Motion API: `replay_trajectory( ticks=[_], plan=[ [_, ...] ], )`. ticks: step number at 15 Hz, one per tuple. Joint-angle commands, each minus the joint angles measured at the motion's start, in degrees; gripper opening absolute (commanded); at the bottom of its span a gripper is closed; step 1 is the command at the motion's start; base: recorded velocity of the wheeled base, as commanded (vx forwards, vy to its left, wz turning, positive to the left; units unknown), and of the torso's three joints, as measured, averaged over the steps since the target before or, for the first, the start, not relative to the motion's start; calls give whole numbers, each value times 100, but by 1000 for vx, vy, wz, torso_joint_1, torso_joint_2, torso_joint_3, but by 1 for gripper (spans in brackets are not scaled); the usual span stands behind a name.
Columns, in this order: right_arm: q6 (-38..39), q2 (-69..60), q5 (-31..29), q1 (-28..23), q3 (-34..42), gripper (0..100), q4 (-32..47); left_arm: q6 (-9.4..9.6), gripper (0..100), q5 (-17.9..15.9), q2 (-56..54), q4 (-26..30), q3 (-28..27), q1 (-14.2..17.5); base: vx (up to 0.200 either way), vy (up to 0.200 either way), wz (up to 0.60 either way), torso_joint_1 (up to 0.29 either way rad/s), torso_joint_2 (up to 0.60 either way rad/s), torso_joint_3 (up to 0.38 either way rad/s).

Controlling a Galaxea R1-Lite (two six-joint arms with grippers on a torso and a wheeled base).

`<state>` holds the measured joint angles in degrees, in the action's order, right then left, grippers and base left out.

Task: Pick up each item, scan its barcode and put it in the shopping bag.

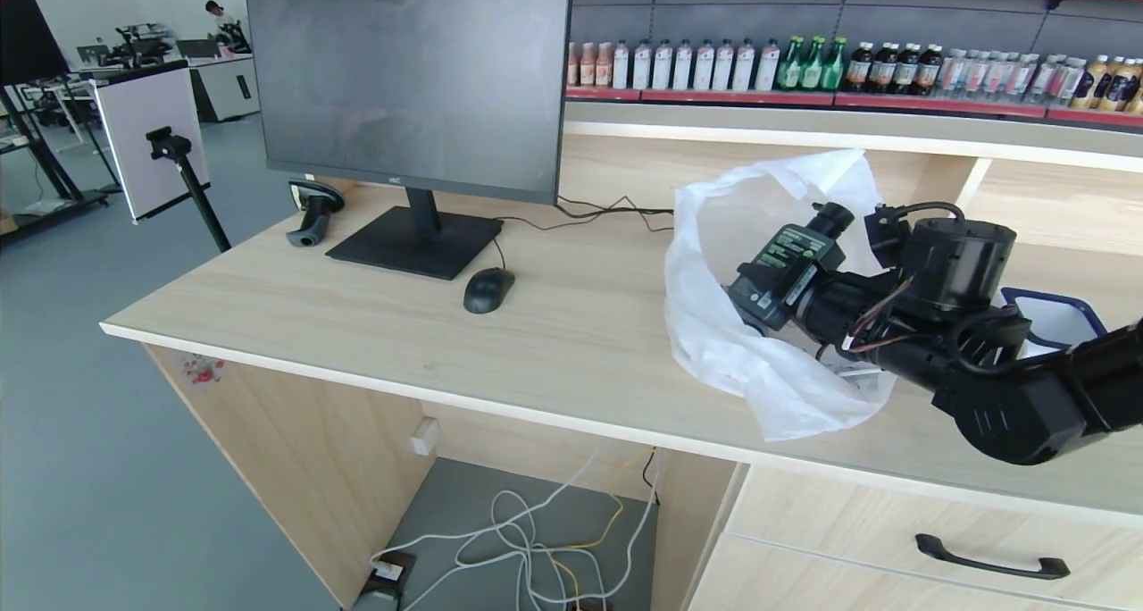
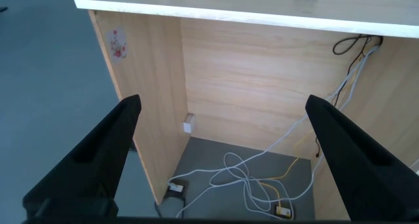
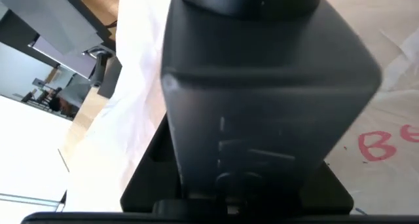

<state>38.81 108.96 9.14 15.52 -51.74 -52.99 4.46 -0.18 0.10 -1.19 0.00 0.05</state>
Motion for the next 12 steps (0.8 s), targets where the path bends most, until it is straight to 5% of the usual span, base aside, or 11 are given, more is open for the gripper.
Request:
replay_trajectory(
  ticks=[1,7,12],
  plan=[
    [-49,-252,0,74,-126,0,26,-7,100,1,-1,-4,0,4,0,0,0,0,0,0],
    [328,-665,351,267,-284,0,1379,-7,100,1,-1,-4,0,13,0,0,0,0,0,0],
    [548,-411,439,294,-363,0,1590,11,100,1,-1,-4,0,4,0,0,0,0,0,0]
  ],
)
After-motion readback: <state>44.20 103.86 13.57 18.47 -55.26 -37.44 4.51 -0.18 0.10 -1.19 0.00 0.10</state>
